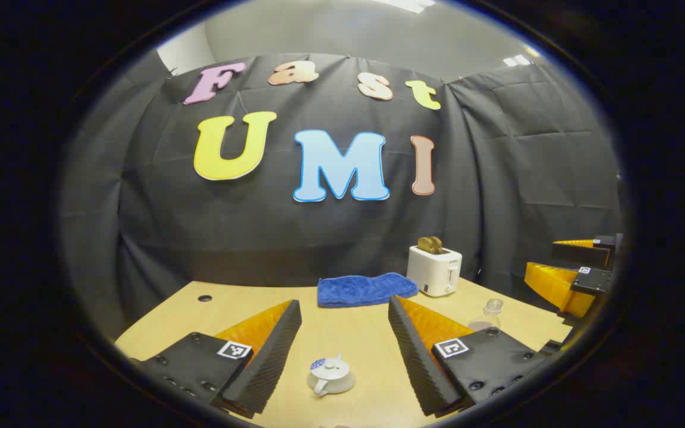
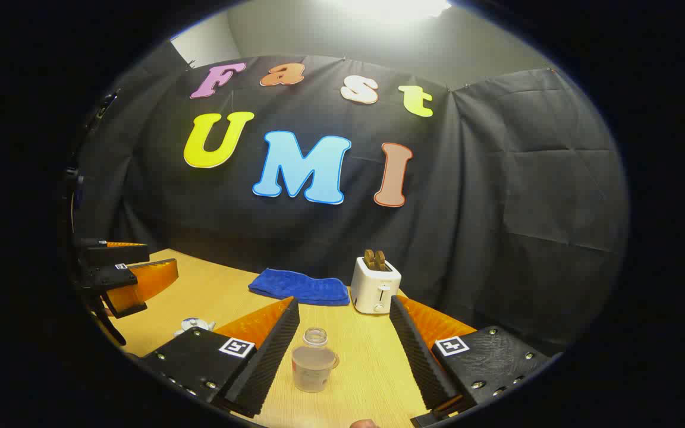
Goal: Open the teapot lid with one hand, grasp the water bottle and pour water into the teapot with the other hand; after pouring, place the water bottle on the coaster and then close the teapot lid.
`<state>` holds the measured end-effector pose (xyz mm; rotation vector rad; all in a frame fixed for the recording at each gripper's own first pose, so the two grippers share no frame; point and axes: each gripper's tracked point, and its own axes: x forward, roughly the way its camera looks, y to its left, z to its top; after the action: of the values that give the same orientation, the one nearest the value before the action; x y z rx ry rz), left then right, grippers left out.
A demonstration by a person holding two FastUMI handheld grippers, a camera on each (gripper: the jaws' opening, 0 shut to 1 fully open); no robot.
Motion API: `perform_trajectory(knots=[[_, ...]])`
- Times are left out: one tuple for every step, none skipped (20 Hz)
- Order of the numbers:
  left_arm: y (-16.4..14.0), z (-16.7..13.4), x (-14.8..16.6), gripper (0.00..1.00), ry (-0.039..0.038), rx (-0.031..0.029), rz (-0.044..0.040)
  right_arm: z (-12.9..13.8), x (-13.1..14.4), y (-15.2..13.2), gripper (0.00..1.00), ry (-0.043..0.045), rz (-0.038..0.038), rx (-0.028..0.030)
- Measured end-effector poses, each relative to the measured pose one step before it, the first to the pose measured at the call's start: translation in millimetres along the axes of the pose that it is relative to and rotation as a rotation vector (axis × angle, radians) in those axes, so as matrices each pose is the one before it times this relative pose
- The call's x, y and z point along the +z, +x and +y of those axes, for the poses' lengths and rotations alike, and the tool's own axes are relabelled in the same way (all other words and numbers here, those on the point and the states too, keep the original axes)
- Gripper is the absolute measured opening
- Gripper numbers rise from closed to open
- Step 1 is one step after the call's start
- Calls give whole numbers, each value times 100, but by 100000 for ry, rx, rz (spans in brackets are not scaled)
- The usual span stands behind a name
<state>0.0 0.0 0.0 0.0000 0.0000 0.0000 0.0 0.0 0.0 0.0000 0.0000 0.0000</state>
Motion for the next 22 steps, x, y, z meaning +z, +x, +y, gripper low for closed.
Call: perform_trajectory(knots=[[158,57,-268,96,-19,19,804,-4,-247,-100,95,-435,331,406],[202,30,-228,96,120,-129,761,33,-50,21,95,-191,229,-20],[89,73,-218,96,422,116,636,-76,-229,73,95,-48,497,-182],[223,107,-179,96,503,227,701,8,-195,-2,95,161,653,152],[-10,95,-348,96,203,176,470,110,-296,221,95,288,860,14],[140,8,-234,96,50,46,513,90,-199,58,95,171,773,218],[148,10,-376,96,42,-194,642,4,-334,-54,95,-165,801,-31],[192,-62,-216,96,136,-238,716,80,-101,56,95,-181,284,94],[114,-43,-527,96,173,-352,543,88,-69,110,95,81,216,147],[169,-163,-124,96,417,-429,568,93,-109,59,95,325,254,294],[220,205,-133,96,399,-237,297,190,-374,-50,95,461,719,488],[159,41,-158,96,244,-134,406,277,-275,40,95,535,989,684],[232,99,-545,96,26,-21,398,166,-436,78,95,472,916,639],[212,-37,-235,96,-217,-171,445,203,-322,39,95,397,1237,439],[195,65,-249,96,-300,-59,246,66,-437,31,95,395,1118,76],[224,43,-153,96,-138,-129,-68,125,-196,110,95,452,807,52],[443,-27,-420,96,278,-113,107,159,-259,182,95,376,535,276],[465,-5,-573,96,504,-144,561,177,-223,168,95,244,350,507],[677,89,-917,96,476,53,313,300,-498,367,95,-152,687,667],[799,-132,-871,96,346,-386,757,163,-469,392,95,-478,679,205],[706,-171,-1418,96,122,-559,1312,125,-791,391,95,74,1001,341],[973,124,-1101,96,-130,-18,1507,199,-966,424,95,1419,1707,649]])
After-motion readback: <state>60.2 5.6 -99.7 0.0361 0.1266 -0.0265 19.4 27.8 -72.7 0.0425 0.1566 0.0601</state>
